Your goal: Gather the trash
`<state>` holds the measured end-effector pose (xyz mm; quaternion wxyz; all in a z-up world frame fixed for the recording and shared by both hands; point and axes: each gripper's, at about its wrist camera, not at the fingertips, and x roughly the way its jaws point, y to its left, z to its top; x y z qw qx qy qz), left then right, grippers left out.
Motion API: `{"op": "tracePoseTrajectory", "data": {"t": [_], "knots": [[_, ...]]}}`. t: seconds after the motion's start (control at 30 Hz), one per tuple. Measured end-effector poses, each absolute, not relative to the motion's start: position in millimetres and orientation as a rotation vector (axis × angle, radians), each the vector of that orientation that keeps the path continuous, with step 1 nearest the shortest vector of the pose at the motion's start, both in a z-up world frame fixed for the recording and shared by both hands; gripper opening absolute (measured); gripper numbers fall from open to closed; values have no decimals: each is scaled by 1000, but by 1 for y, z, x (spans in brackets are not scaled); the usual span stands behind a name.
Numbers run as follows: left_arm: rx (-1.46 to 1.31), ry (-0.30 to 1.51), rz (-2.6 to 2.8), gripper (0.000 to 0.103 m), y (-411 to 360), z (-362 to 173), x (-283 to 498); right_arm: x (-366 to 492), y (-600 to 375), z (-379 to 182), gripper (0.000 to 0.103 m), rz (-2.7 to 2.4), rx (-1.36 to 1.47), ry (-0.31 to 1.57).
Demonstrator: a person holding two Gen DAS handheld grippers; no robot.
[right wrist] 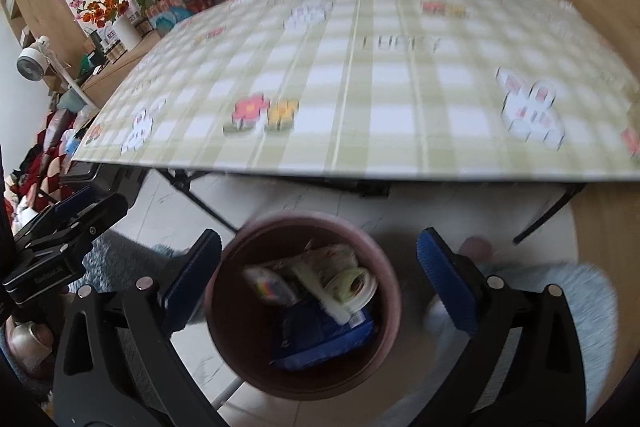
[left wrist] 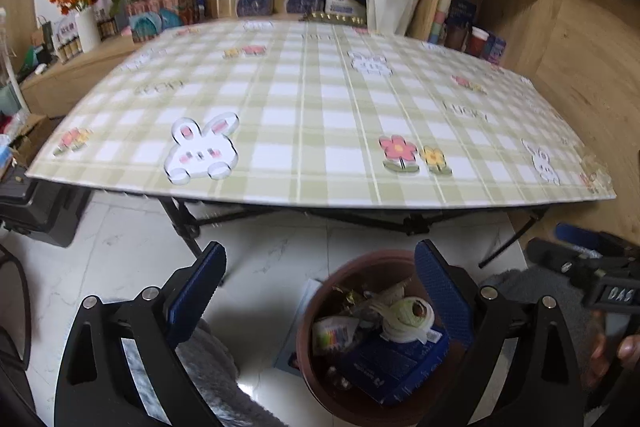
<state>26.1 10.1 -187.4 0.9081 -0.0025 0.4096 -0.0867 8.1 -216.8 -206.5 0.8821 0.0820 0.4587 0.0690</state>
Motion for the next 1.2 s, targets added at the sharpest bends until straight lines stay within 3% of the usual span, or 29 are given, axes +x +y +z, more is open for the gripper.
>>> {"op": "tracePoseTrajectory", "data": {"t": [0.6, 1.2], "knots": [[149, 405, -231, 97, -14, 9, 34, 10, -240, -19, 97, 27, 23, 546], [134, 364, -226, 97, -29, 50, 24, -8, -249, 19, 97, -3, 45, 468]]}}
